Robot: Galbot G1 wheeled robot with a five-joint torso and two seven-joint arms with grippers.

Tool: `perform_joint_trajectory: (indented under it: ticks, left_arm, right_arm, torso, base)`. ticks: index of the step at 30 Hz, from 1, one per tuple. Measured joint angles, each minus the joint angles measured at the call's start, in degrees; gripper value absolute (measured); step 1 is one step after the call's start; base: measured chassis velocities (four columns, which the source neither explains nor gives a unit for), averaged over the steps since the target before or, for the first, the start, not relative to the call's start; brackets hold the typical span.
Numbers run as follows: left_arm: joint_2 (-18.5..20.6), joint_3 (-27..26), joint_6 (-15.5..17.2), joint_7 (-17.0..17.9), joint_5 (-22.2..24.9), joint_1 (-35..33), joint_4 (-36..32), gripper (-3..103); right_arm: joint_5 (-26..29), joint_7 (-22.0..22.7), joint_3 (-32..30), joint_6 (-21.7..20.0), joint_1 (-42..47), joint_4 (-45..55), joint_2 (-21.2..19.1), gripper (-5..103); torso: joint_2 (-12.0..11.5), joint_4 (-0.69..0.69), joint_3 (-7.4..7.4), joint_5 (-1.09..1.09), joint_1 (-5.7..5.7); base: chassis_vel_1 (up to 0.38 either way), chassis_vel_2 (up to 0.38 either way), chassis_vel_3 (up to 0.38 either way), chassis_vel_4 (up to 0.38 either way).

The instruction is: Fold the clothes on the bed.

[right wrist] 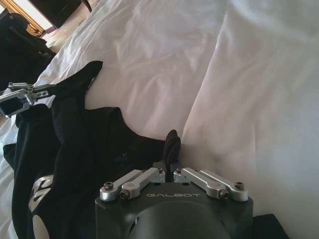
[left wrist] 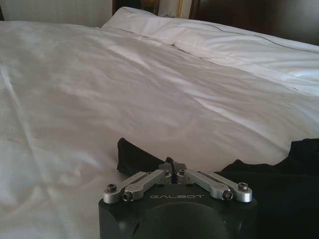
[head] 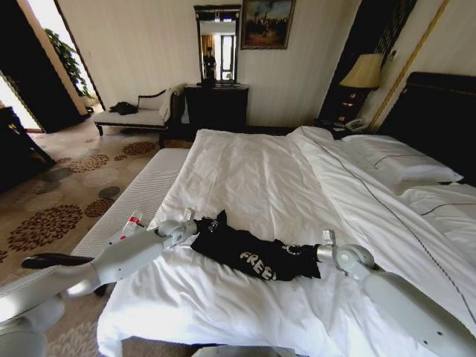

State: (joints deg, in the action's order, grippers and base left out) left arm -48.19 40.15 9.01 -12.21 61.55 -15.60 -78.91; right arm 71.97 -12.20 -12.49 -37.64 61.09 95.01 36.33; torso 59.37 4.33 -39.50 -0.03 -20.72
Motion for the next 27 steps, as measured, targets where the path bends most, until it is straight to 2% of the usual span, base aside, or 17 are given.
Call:
perform_joint_trajectory:
  ticks: [5,10,17,19,24,25,27]
  left_arm:
    - [0.8,-4.2,0.0,1.1,0.0,-2.4,-1.4,0]
    - [1.7,-5.9,0.0,2.1,0.5,-3.3,-2.3,0]
    - [1.9,-9.6,-0.1,3.5,2.2,-3.1,-4.3,0]
    - [2.3,-10.9,-0.1,4.4,2.9,-2.7,-6.0,0]
    - [3.6,-13.4,0.0,5.6,3.8,-1.2,-9.3,0]
    - [3.6,-13.4,0.0,5.6,3.8,-1.2,-9.3,0]
    - [4.3,-14.1,0.0,5.9,3.9,0.3,-11.0,0]
  right_arm:
    - [0.4,0.5,-1.7,0.0,1.3,2.4,-0.6,2]
    - [1.6,0.6,-3.8,0.0,2.1,4.6,-1.6,2]
    - [2.5,0.9,-9.4,0.1,4.4,9.2,-2.7,2]
    - [4.1,1.7,-12.4,0.5,5.7,10.7,-3.3,2]
    - [7.2,3.2,-19.6,1.3,8.1,12.7,-4.8,2]
    - [7.2,3.2,-19.6,1.3,8.1,12.7,-4.8,2]
    - [10.2,5.0,-25.3,1.8,10.2,14.5,-6.0,2]
  torso:
    - [0.0,0.0,0.0,0.0,0.0]
    - [0.0,-0.01,0.0,0.0,0.0]
    - [0.0,-0.01,0.0,-0.01,0.0]
    - [0.0,0.02,0.0,0.01,0.0]
    - [0.0,-0.01,0.0,0.0,0.0]
    - [0.0,-0.01,0.0,0.0,0.0]
    - [0.0,-0.04,0.0,0.0,0.0]
  base:
    - [0.0,0.0,0.0,0.0]
    - [0.0,0.0,0.0,0.0]
    - [0.0,0.0,0.0,0.0]
    - [0.0,0.0,0.0,0.0]
    - [0.0,0.0,0.0,0.0]
    - [0.0,0.0,0.0,0.0]
    - [0.0,0.0,0.0,0.0]
